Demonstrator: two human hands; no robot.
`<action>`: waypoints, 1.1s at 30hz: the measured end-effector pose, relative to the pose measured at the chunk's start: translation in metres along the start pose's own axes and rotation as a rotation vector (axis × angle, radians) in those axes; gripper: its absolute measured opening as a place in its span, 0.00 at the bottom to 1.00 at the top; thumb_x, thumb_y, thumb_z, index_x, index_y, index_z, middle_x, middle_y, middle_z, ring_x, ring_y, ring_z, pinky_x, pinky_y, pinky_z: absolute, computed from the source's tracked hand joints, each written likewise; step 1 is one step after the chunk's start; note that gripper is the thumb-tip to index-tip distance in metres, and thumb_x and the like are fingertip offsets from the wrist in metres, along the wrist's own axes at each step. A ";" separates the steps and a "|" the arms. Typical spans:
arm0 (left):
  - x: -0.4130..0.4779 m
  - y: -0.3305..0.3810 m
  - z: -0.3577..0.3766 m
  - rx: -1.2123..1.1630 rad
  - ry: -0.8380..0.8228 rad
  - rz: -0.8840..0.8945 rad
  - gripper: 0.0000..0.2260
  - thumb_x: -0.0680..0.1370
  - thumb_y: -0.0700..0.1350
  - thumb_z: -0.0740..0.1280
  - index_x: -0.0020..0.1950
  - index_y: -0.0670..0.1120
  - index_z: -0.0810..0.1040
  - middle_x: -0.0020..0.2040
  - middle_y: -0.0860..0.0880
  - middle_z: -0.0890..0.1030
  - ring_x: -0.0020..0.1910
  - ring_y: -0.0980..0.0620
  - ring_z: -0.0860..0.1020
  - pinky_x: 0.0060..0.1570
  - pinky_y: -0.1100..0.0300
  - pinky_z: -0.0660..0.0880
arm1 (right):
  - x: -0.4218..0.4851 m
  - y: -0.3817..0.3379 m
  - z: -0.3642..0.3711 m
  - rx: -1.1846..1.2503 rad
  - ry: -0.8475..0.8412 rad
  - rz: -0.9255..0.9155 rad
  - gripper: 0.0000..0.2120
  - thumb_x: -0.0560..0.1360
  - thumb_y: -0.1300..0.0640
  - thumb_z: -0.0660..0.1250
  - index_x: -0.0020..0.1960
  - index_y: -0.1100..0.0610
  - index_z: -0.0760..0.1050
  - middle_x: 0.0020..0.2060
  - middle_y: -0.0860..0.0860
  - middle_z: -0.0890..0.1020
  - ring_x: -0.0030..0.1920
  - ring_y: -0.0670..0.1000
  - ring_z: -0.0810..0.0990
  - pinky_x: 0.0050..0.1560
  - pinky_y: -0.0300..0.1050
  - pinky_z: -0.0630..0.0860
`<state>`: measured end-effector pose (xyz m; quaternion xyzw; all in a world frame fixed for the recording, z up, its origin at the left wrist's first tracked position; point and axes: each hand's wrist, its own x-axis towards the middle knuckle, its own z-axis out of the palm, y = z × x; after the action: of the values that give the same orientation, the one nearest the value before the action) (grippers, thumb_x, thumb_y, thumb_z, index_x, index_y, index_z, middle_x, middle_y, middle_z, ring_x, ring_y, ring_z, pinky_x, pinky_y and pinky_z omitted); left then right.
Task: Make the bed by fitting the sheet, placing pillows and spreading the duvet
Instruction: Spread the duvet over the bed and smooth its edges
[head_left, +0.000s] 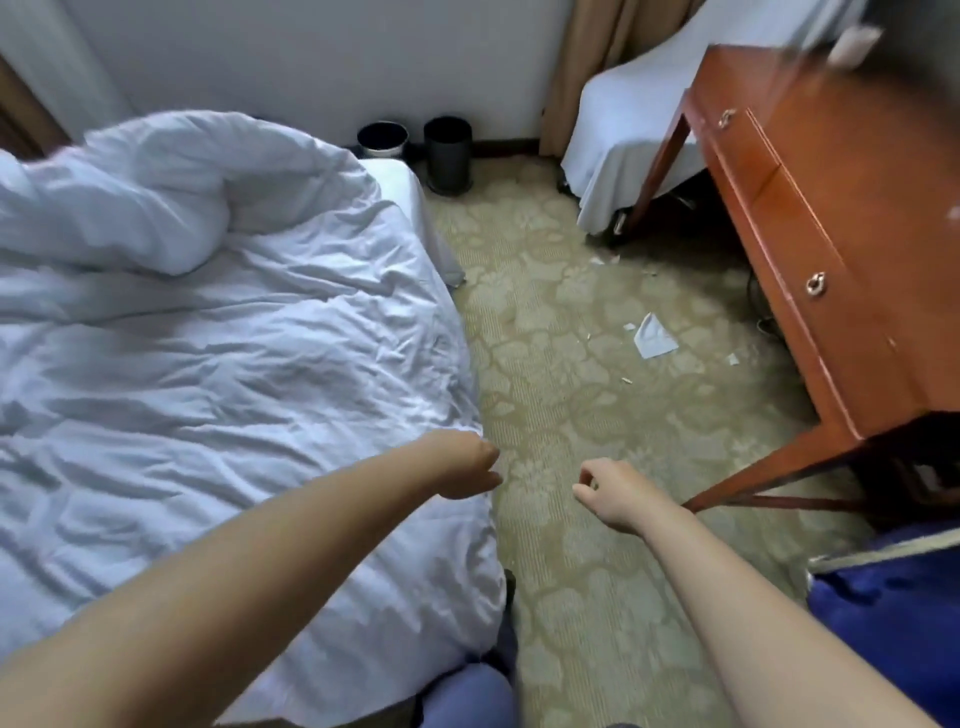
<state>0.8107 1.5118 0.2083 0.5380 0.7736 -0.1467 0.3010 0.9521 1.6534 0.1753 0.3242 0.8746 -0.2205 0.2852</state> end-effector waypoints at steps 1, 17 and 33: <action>0.004 -0.005 -0.020 0.036 0.028 0.004 0.18 0.82 0.52 0.54 0.63 0.41 0.72 0.60 0.42 0.76 0.59 0.42 0.75 0.54 0.53 0.71 | 0.006 -0.006 -0.024 -0.019 0.024 -0.023 0.11 0.78 0.50 0.57 0.53 0.55 0.74 0.52 0.52 0.79 0.53 0.55 0.77 0.53 0.48 0.74; 0.124 -0.121 -0.306 0.127 0.173 -0.138 0.18 0.82 0.52 0.54 0.64 0.41 0.71 0.60 0.43 0.76 0.58 0.43 0.76 0.54 0.53 0.72 | 0.157 -0.071 -0.350 -0.148 0.167 -0.279 0.12 0.79 0.51 0.58 0.55 0.56 0.75 0.51 0.51 0.79 0.50 0.51 0.77 0.49 0.46 0.73; 0.278 -0.223 -0.477 -0.221 0.187 -0.319 0.18 0.81 0.53 0.56 0.62 0.42 0.73 0.58 0.43 0.77 0.55 0.44 0.76 0.52 0.55 0.71 | 0.380 -0.103 -0.574 -0.447 0.181 -0.562 0.13 0.79 0.47 0.56 0.57 0.52 0.73 0.52 0.49 0.79 0.49 0.52 0.78 0.51 0.48 0.77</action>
<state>0.3916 1.8967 0.3831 0.3837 0.8849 -0.0560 0.2580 0.4380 2.0781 0.3767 0.0191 0.9777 -0.0642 0.1990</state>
